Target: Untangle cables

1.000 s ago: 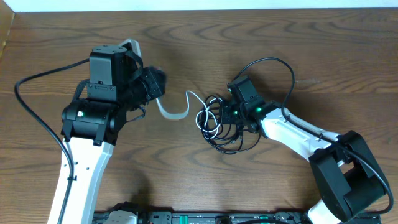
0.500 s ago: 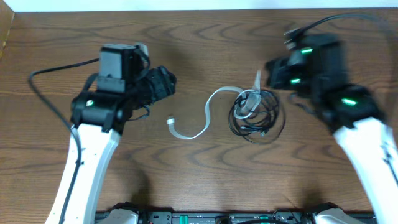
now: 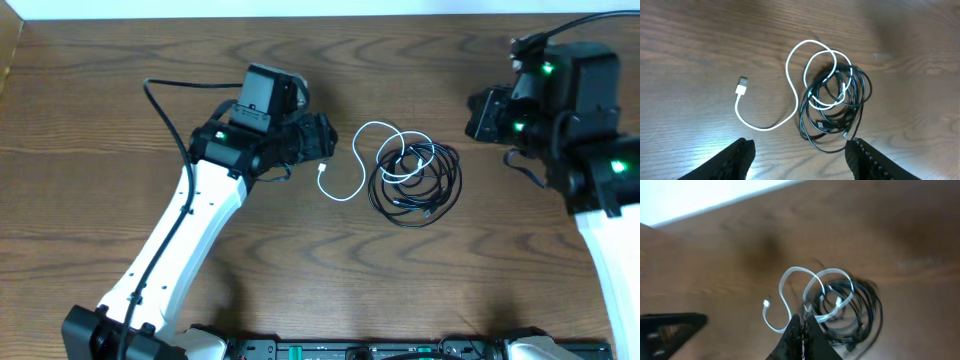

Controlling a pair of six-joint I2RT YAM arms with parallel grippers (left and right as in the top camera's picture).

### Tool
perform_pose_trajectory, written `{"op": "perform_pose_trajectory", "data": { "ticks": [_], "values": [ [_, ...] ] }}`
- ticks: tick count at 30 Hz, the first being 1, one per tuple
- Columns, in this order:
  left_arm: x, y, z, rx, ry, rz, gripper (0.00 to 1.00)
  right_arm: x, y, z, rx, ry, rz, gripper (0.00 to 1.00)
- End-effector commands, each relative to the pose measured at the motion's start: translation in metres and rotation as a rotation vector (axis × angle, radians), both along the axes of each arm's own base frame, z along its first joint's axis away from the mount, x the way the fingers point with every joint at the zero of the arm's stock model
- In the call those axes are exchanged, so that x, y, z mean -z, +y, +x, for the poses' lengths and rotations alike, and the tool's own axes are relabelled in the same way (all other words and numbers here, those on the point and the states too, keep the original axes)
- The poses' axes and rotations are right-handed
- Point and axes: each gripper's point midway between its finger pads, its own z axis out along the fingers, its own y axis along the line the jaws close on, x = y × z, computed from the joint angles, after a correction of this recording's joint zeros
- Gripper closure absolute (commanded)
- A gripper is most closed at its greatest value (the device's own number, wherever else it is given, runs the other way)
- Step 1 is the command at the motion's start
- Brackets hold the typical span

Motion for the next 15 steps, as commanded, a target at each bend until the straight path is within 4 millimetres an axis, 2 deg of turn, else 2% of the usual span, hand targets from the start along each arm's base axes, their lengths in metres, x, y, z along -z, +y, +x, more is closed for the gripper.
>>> {"op": "perform_pose_trajectory", "data": {
  "ticks": [1,2,3,5,6,7,8,12,15],
  "values": [
    [-0.004,-0.002,0.002,0.012,-0.016,-0.007,0.37,0.037,-0.002,0.007,-0.004,0.1,-0.048,0.98],
    [-0.004,-0.002,0.002,0.011,-0.018,-0.007,0.37,0.046,-0.001,0.009,-0.013,0.124,-0.058,0.92],
    [-0.004,-0.002,0.003,0.009,-0.022,-0.007,0.37,0.055,0.001,0.01,-0.02,0.15,-0.066,0.82],
    [-0.005,-0.002,0.004,0.009,-0.027,-0.009,0.37,0.072,0.005,0.012,-0.032,0.199,-0.077,0.76],
    [-0.005,-0.002,0.004,0.009,-0.029,-0.009,0.37,0.078,0.007,0.013,-0.038,0.219,-0.081,0.69],
    [-0.006,-0.002,0.005,0.008,-0.033,-0.008,0.37,0.09,0.011,0.013,-0.049,0.257,-0.09,0.54],
    [-0.006,-0.002,0.006,0.007,-0.035,-0.009,0.37,0.096,0.014,0.012,-0.056,0.276,-0.095,0.47],
    [-0.004,0.005,0.009,-0.021,-0.048,0.026,0.37,0.124,0.027,0.009,-0.072,0.371,-0.112,0.42],
    [-0.004,0.008,0.011,-0.03,-0.05,0.031,0.37,0.148,0.033,0.007,-0.049,0.446,-0.151,0.43]
  ]
}}
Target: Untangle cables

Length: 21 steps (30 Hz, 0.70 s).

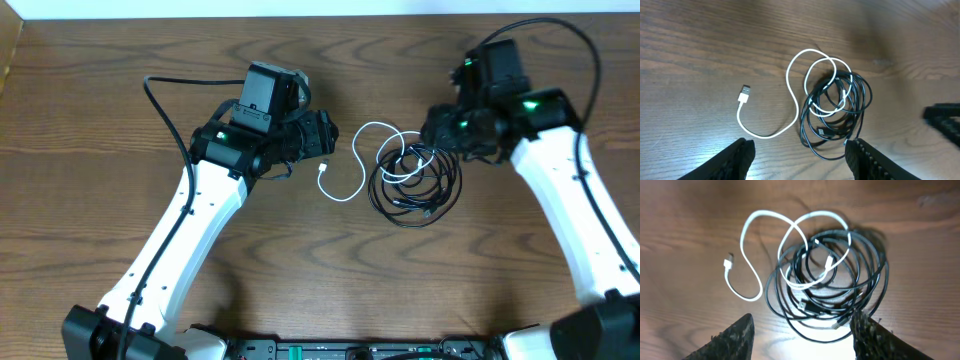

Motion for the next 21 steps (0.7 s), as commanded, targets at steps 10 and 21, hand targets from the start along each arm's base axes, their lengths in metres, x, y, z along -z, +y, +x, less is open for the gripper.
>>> {"op": "perform_pose_trajectory", "data": {
  "ticks": [10,21],
  "values": [
    [0.003,0.02,0.005,-0.05,0.008,0.034,0.37,0.096,0.037,0.002,-0.039,0.201,-0.112,0.48],
    [0.004,0.023,0.004,-0.055,0.017,0.037,0.37,0.131,0.049,0.046,-0.083,0.092,-0.118,0.51]
  ]
}}
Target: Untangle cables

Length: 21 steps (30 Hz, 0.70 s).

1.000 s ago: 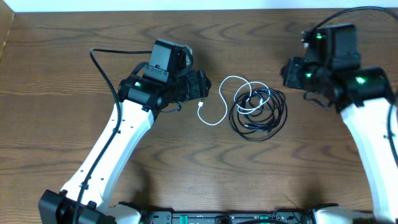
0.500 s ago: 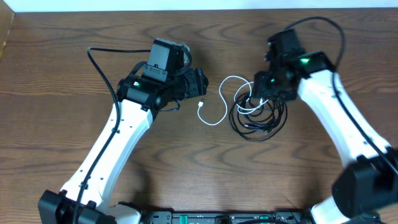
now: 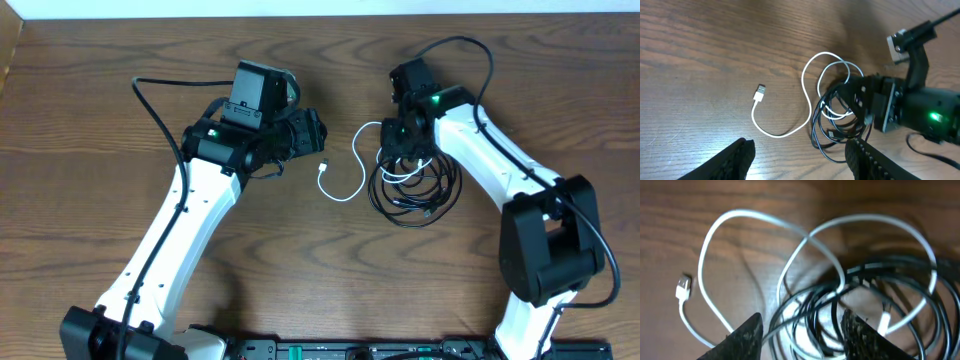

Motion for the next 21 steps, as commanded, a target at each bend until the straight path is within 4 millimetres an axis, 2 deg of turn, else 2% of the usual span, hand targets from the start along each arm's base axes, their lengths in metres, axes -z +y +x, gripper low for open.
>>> {"op": "perform_pose_trajectory", "data": {
  "ticks": [1,10,17,21],
  "values": [
    [-0.001,0.004,0.001,-0.005,-0.006,0.016,0.37,0.008,-0.01,0.008,-0.005,-0.02,-0.039,0.5],
    [0.0,0.004,0.001,-0.005,-0.005,0.016,0.37,0.01,-0.032,0.027,-0.009,-0.057,-0.042,0.46],
    [0.0,0.004,0.001,-0.005,-0.005,0.016,0.37,0.015,-0.023,0.037,-0.056,-0.091,-0.004,0.44],
    [0.0,0.004,0.001,-0.005,-0.005,0.016,0.37,0.029,-0.016,0.036,-0.085,-0.068,0.02,0.46]
  ]
}}
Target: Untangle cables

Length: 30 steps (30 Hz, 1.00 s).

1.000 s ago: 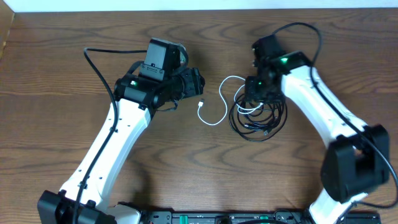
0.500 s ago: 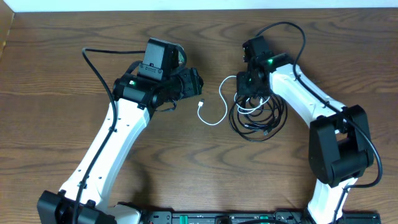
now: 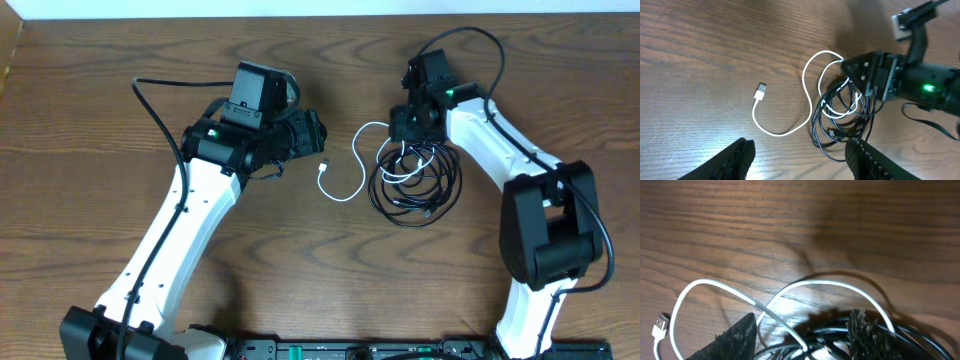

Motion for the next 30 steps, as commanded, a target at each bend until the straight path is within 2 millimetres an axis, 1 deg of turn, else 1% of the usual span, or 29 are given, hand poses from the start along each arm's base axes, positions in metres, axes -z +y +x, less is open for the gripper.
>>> {"op": "perform_pose_trajectory", "data": {
  "ticks": [1,5,6,7,9,13,15,17,18,19,22,23,25,26,27,28,30],
  "values": [
    [-0.001,0.004,0.002,-0.005,-0.01,0.014,0.37,0.031,0.008,-0.007,-0.05,0.063,0.007,0.46],
    [-0.001,0.004,0.002,-0.005,-0.01,0.014,0.37,0.046,0.012,-0.012,-0.061,0.098,0.009,0.46],
    [-0.001,0.004,0.002,-0.005,-0.01,0.014,0.37,0.047,0.014,-0.013,-0.065,0.105,0.014,0.5],
    [-0.001,0.004,0.002,-0.005,-0.01,0.014,0.37,0.049,0.016,-0.015,-0.07,0.114,0.017,0.57],
    [-0.001,0.004,0.002,-0.005,-0.011,0.014,0.37,0.05,0.022,-0.018,-0.083,0.122,0.03,0.99],
    [-0.001,0.004,0.002,-0.005,-0.01,0.014,0.37,0.043,0.039,-0.02,-0.119,0.125,0.094,0.99],
    [-0.001,0.004,0.002,-0.005,-0.01,0.014,0.37,0.036,0.043,-0.018,-0.111,0.122,0.115,0.99],
    [-0.001,0.004,0.002,-0.005,-0.007,0.015,0.37,0.021,0.044,-0.013,-0.104,0.097,0.124,0.99],
    [0.0,0.004,0.001,-0.005,-0.004,0.015,0.37,0.012,0.043,-0.009,-0.101,0.081,0.129,0.99],
    [0.0,0.004,0.0,-0.005,0.0,0.016,0.37,-0.002,0.041,-0.003,-0.096,0.058,0.135,0.99],
    [0.002,0.004,-0.003,0.002,0.016,0.013,0.37,-0.055,0.034,0.014,-0.077,-0.017,0.157,0.99],
    [0.002,0.002,-0.005,0.007,0.021,0.007,0.37,-0.08,0.031,0.02,-0.069,-0.051,0.165,0.99],
    [0.001,-0.002,-0.008,0.024,0.032,-0.014,0.37,-0.123,0.025,0.028,-0.058,-0.11,0.179,0.99],
    [0.0,-0.005,-0.009,0.043,0.034,-0.028,0.37,-0.15,0.021,0.031,-0.052,-0.149,0.188,0.99],
    [0.0,-0.008,-0.011,0.057,0.034,-0.036,0.37,-0.173,0.018,0.032,-0.047,-0.18,0.195,0.99],
    [0.0,-0.01,-0.012,0.067,0.035,-0.038,0.37,-0.199,0.015,0.032,-0.043,-0.219,0.204,0.99],
    [0.001,-0.013,-0.014,0.079,0.035,-0.036,0.37,-0.243,0.01,0.029,-0.042,-0.286,0.219,0.99]
  ]
}}
